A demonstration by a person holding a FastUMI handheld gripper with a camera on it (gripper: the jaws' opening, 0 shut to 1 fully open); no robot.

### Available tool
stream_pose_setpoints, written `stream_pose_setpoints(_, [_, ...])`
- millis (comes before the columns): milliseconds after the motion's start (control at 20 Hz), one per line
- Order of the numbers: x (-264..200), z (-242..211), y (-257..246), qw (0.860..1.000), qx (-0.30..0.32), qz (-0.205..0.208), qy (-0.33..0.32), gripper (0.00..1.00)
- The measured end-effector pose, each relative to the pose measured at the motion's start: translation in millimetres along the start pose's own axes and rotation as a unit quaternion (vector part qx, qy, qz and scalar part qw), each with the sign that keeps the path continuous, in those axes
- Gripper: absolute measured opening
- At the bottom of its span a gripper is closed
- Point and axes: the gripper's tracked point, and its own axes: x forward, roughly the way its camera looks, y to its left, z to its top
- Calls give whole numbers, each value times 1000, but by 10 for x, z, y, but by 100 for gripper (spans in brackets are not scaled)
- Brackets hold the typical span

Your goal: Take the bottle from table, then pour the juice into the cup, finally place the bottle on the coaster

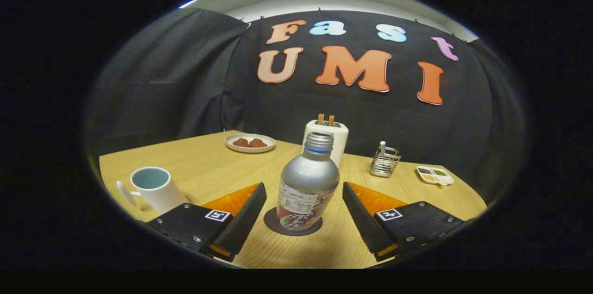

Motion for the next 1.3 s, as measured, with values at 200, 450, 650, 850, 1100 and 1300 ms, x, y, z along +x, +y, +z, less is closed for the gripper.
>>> stream_pose_setpoints(200, [-329,500,-114,998,11,-11,-63,99])
stream_pose_setpoints(450, [-776,1141,-319,989,-6,-45,-137,99])
stream_pose_setpoints(650, [-1060,1449,-446,985,2,-67,-161,99])
stream_pose_setpoints(850, [-1291,1601,-620,982,23,-90,-167,99])
stream_pose_setpoints(1100, [-1531,1646,-754,978,38,-103,-179,98])
stream_pose_setpoints(1300, [-1616,1640,-868,974,52,-116,-187,98])
